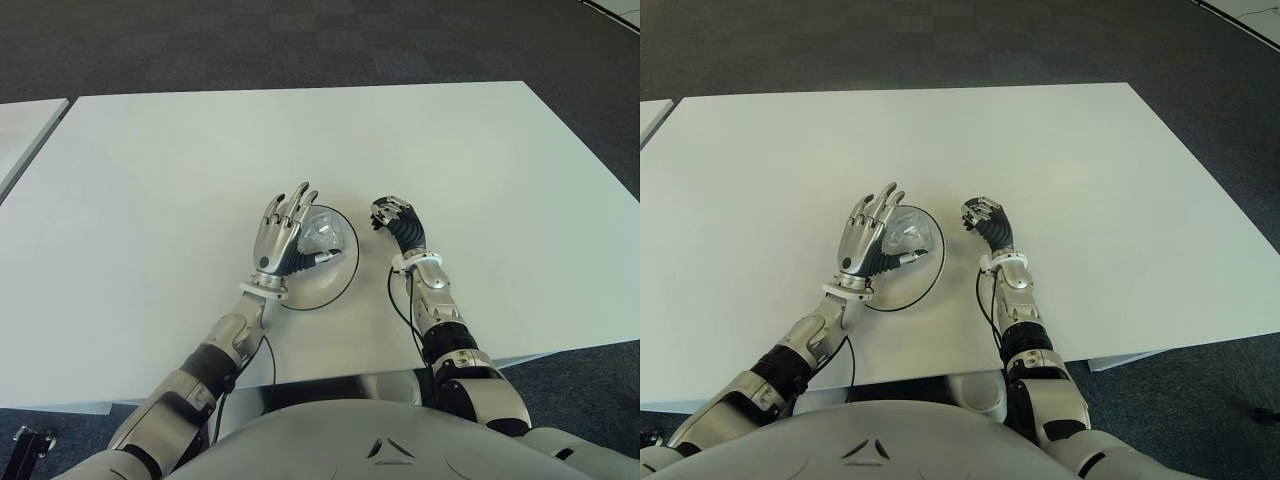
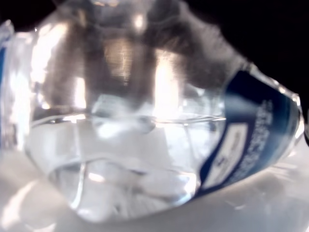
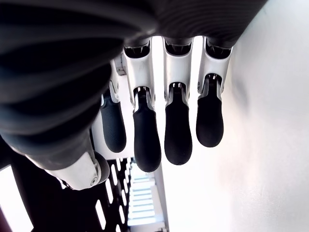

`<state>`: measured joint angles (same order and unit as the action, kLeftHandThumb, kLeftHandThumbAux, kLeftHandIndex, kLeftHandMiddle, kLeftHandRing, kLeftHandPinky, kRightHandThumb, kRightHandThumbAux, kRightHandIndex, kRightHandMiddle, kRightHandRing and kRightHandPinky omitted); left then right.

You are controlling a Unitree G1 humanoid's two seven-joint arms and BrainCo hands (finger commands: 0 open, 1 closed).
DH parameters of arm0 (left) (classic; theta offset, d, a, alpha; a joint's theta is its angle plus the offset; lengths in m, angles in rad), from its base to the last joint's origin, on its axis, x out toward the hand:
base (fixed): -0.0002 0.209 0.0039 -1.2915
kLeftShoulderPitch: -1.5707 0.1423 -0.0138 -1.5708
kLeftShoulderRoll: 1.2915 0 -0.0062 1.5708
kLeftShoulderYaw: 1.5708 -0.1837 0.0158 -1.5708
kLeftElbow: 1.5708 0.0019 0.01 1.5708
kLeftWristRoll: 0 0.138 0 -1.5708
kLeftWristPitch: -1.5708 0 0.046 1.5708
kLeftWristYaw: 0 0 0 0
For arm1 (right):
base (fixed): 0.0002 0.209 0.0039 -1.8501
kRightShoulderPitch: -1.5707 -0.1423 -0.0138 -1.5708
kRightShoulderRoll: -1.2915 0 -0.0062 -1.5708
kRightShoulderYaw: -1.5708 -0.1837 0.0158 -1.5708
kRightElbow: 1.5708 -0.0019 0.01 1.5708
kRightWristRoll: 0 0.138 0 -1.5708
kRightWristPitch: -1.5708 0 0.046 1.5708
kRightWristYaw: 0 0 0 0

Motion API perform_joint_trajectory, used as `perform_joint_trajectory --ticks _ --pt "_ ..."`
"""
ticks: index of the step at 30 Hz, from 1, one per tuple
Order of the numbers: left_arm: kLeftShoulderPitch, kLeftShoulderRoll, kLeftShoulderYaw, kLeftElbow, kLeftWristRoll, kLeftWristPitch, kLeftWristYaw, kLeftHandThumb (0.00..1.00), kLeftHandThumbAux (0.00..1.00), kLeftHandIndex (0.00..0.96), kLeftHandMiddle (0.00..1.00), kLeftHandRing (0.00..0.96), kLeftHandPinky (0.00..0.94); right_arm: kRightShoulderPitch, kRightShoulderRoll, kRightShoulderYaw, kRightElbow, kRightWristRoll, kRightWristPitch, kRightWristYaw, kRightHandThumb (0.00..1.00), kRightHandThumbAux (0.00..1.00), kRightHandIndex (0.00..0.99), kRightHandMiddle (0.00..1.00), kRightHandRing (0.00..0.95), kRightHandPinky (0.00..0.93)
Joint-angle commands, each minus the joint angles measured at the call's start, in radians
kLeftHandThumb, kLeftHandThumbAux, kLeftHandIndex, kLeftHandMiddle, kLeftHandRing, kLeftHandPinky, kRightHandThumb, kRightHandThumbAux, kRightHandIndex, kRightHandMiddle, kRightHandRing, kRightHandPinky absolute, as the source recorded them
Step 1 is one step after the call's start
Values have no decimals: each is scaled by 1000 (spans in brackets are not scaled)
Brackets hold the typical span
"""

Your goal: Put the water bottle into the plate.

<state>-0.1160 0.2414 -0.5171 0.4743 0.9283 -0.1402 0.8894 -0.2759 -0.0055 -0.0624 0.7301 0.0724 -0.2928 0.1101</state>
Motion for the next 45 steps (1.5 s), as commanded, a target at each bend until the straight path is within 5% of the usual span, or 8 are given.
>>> perform_joint_trajectory --ticks 1,25,45 --pt "27 -2 -2 39 -11 -1 2 0 358 0 0 0 0 69 3 -1 68 -6 69 -7 703 731 432 623 621 589" --pt "46 -2 5 5 2 55 10 0 395 0 0 0 0 75 8 1 64 -4 66 -2 704 731 432 615 611 579" --pt "68 12 38 -50 -33 -19 83 0 467 0 0 0 0 78 11 6 59 -5 57 2 703 730 432 630 623 609"
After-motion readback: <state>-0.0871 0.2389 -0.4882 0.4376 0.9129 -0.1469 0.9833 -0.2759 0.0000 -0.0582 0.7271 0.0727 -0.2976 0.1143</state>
